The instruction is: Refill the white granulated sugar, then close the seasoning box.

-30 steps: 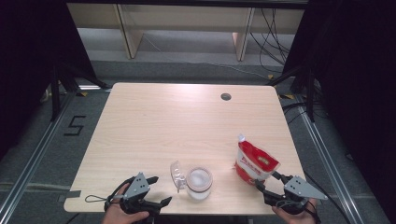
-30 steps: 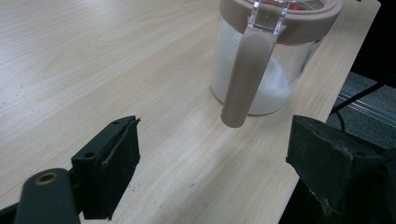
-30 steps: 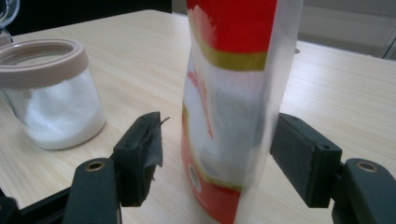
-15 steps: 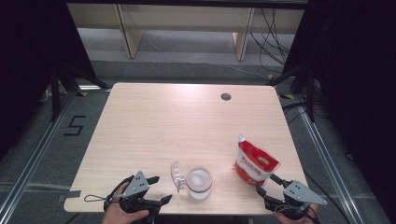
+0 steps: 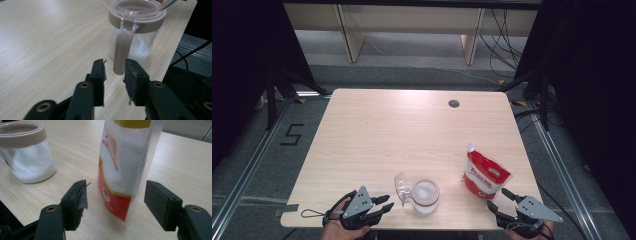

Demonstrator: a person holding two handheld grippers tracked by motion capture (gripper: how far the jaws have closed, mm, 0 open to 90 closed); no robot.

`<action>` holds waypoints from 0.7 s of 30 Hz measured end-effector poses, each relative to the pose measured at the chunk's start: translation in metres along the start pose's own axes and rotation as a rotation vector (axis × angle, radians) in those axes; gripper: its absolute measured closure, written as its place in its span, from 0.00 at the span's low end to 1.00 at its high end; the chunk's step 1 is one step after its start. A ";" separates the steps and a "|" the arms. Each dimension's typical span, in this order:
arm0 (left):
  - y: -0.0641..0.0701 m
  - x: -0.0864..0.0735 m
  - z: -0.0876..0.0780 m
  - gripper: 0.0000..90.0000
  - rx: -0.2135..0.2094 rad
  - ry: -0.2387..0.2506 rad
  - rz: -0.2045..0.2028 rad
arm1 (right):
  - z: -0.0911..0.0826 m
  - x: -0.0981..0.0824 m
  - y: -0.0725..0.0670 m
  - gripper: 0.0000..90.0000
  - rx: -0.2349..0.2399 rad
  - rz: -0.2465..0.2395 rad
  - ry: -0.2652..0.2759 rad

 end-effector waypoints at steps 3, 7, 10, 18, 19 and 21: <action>0.000 0.003 -0.002 0.88 0.024 0.011 0.001 | 0.000 0.000 -0.002 0.40 0.007 0.013 -0.005; 0.003 0.007 -0.005 0.95 0.013 0.018 0.010 | -0.001 0.000 -0.002 0.40 0.007 0.011 -0.010; 0.007 0.008 -0.004 0.98 0.011 0.018 -0.002 | 0.000 -0.001 -0.001 0.40 0.007 -0.003 -0.012; 0.011 0.012 -0.005 0.99 -0.005 0.016 -0.005 | 0.001 -0.002 0.000 0.40 0.002 0.012 -0.015; 0.011 0.014 -0.005 0.99 -0.001 0.027 -0.014 | 0.000 -0.002 0.001 0.40 -0.005 0.017 -0.014; 0.011 0.015 -0.006 0.99 -0.003 0.015 0.005 | 0.000 -0.001 0.002 0.40 -0.013 0.003 -0.008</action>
Point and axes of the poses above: each handheld gripper's, and its own axes: z roughly forward along the jaws, x roughly out of its top, y roughly to its right, the point moved 6 cm from there along z, roughly forward along the jaws, and after that the axes turned 1 degree about x, right-handed, at the moved point
